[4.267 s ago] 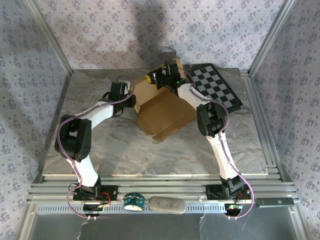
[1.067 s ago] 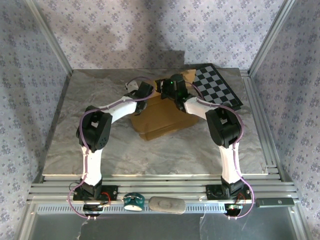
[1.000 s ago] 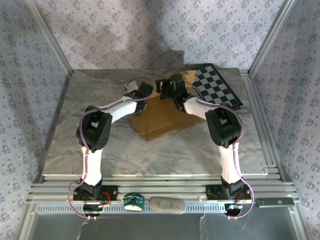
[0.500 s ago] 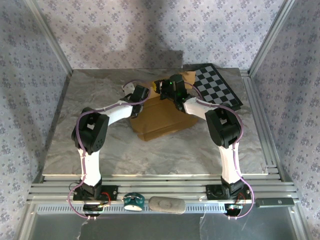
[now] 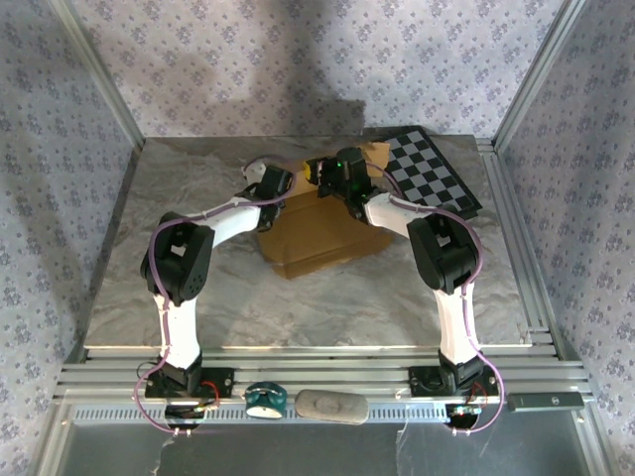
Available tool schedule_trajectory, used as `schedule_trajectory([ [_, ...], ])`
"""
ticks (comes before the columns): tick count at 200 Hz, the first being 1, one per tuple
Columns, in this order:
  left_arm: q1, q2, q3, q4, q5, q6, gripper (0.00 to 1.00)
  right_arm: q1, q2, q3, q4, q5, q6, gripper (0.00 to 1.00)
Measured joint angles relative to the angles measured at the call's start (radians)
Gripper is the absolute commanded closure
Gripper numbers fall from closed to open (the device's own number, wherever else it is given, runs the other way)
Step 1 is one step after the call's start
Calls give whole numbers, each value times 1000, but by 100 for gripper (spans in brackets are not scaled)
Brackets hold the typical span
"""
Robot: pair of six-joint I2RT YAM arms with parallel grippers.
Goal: Fold the paper box
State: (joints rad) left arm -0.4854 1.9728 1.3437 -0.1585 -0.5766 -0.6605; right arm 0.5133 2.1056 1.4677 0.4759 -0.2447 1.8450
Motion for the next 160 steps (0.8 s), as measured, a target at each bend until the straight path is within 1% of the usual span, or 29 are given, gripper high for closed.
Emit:
schedule_trajectory([
  [6, 0, 0, 3, -7, 0, -4, 100, 0, 0, 0, 0, 0, 1, 100],
  [26, 0, 0, 5, -17, -5, -10, 100, 2, -3, 0, -11, -9, -1, 75],
  [42, 15, 6, 6, -24, -41, -10, 100, -2, -25, -3, -63, -40, -5, 60],
  [56, 36, 6, 5, -25, -66, -8, 100, -12, -62, -5, -122, -61, -43, 50],
  [69, 50, 6, -3, -20, -81, -1, 100, -31, -108, -6, -182, -77, -90, 44],
  [96, 59, -2, -34, 25, -101, 27, 100, -92, -227, -9, -284, -104, -200, 40],
  [133, 63, -32, -78, 68, -85, 93, 100, -184, -345, -11, -383, -134, -333, 46],
  [160, 89, -67, -91, 74, -23, 154, 100, -257, -366, 8, -526, -147, -464, 49],
])
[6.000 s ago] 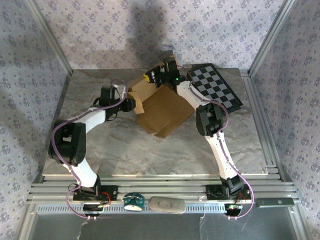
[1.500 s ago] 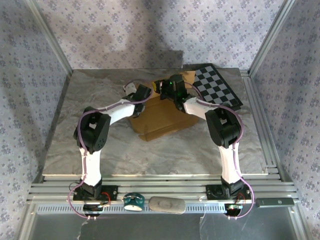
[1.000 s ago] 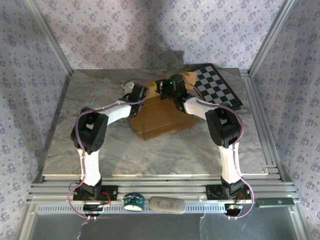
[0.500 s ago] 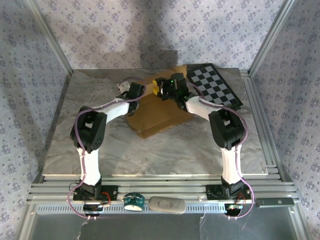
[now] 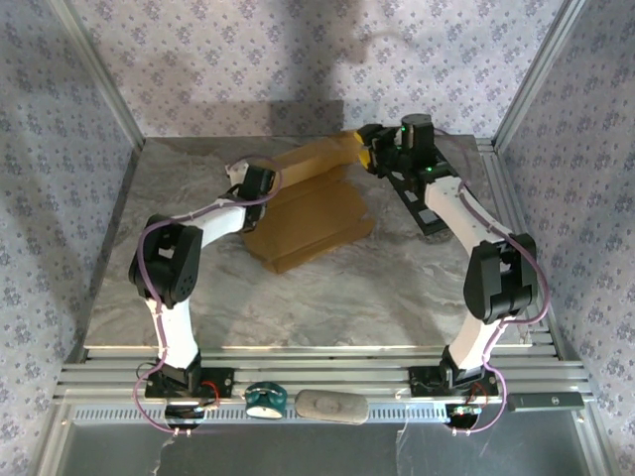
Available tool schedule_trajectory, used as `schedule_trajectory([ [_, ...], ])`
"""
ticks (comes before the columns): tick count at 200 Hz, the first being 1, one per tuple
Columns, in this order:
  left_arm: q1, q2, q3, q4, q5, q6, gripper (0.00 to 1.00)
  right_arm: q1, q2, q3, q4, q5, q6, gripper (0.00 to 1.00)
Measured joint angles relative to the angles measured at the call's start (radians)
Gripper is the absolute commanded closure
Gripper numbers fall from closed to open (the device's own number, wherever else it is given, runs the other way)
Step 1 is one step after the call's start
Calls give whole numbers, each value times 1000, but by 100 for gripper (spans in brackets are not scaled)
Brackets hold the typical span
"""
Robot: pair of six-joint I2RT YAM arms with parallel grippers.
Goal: Fold the paper box
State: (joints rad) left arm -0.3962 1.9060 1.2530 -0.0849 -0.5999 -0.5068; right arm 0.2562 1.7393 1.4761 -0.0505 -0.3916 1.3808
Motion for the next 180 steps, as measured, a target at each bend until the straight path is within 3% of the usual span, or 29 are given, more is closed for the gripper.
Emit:
schedule_trajectory([
  [68, 62, -75, 43, -30, 188, 54, 100, -104, -41, 127, -325, 2, -287, 50],
  [147, 126, -76, 298, -138, 460, 22, 100, -97, -134, 383, -547, 94, -385, 50],
  [180, 165, -108, 319, -131, 613, -38, 100, -52, -214, 426, -606, 154, -423, 51],
])
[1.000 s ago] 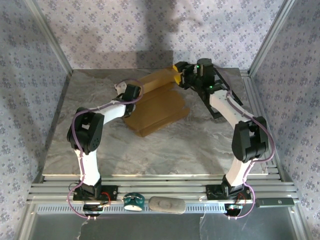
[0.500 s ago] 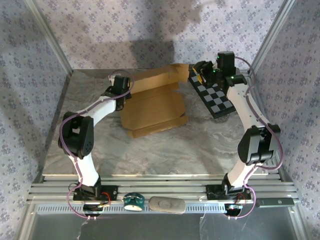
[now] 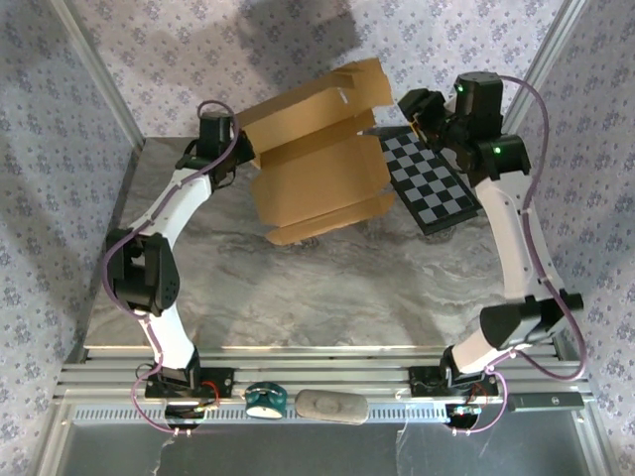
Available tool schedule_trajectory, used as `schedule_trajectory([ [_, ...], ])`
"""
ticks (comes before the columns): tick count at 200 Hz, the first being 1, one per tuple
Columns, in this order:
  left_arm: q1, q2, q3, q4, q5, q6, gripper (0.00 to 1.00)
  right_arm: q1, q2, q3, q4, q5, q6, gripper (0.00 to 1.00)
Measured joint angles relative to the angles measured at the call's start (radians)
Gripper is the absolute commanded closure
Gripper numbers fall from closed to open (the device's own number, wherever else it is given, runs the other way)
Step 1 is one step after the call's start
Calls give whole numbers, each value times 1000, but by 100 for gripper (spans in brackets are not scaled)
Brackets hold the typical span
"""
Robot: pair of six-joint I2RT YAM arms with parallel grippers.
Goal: Fold the paper box
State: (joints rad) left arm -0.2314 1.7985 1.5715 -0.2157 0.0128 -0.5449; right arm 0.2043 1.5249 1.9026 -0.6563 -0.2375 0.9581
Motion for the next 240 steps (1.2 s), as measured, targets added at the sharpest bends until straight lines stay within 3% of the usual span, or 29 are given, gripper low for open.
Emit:
schedule_trajectory([
  [58, 96, -77, -110, 249, 286, -229, 100, 65, -214, -65, -17, 93, -106, 51],
  [100, 106, -77, -182, 397, 411, -340, 100, 70, -295, -90, -8, 119, -161, 53],
  [240, 98, -77, -188, 402, 470, -372, 100, 115, -263, -104, -2, 118, -215, 54],
])
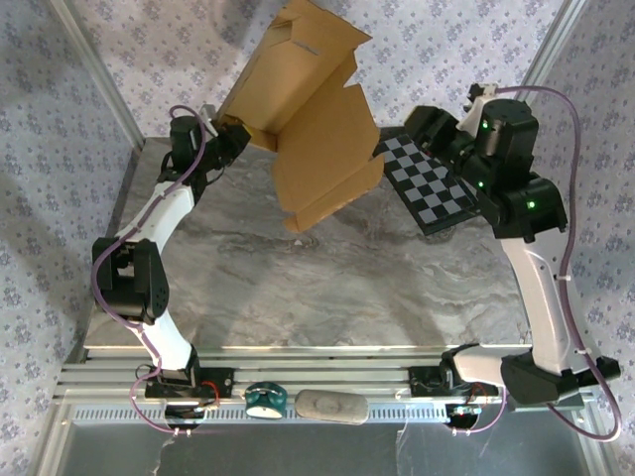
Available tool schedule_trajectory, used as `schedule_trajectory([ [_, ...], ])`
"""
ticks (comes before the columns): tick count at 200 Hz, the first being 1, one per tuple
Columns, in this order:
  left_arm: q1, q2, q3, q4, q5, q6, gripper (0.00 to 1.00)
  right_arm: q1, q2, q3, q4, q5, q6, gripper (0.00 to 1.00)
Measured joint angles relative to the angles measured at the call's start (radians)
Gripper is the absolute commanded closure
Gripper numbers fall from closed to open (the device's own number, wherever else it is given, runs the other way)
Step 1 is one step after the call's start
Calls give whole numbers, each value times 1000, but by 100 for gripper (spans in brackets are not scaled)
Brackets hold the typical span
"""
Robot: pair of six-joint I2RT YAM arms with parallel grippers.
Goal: Fold the paper box
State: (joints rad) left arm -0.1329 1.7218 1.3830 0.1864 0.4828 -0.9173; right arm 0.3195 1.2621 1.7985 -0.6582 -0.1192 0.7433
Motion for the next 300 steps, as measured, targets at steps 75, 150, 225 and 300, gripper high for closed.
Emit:
schedule_trajectory([
  [75, -101, 4, 252, -372, -163, 195, 100, 24, 123, 192, -52, -9, 0, 53],
  [150, -238, 76, 516, -764, -476, 412, 100, 14, 354, 533, -154, -19, 4, 52],
  [225, -309, 129, 638, -937, -607, 516, 100, -49, 527, 676, -258, -125, 135, 53],
  [300, -322, 156, 682, -995, -656, 551, 100, -64, 553, 634, -357, -143, 185, 53],
])
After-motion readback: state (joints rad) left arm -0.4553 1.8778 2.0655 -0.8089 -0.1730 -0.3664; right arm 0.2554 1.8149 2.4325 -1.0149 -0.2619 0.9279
